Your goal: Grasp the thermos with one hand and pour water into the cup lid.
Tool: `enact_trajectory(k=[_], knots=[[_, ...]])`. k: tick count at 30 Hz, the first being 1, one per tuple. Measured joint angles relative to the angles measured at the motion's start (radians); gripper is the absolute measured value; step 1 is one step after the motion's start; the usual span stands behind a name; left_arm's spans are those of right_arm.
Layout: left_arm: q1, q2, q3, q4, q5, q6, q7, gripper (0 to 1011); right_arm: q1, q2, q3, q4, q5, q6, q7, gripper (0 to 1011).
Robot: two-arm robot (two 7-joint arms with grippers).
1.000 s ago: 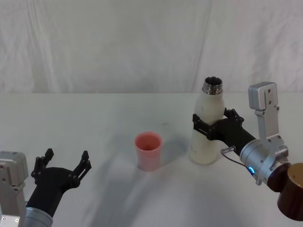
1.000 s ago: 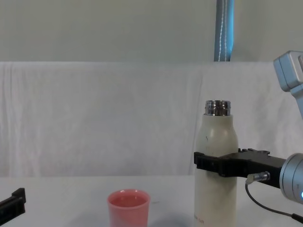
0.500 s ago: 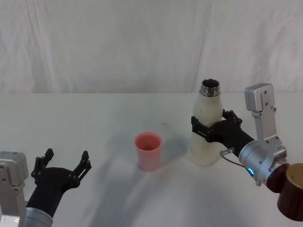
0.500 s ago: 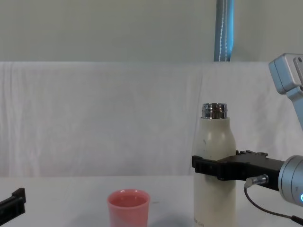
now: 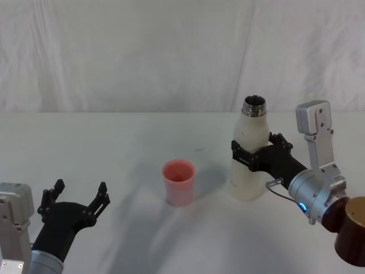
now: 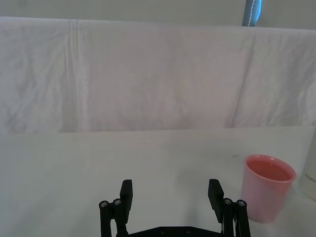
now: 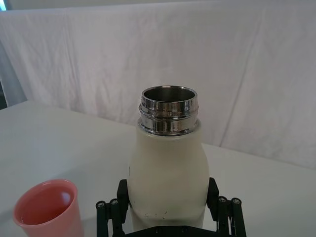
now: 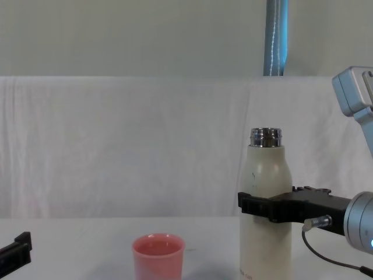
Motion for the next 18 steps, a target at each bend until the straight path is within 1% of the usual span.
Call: enact_trajectory(k=[8, 18], knots=[[0.000, 0.000, 0.000, 0.000, 0.000, 0.000, 0.000, 1001, 0.000, 0.000, 0.002, 0.000, 0.000, 0.000, -0.001, 951], [0.000, 0.000, 0.000, 0.000, 0.000, 0.000, 0.000, 1001, 0.004, 0.006, -0.009, 0.005, -0.015, -0.014, 0.006, 951]])
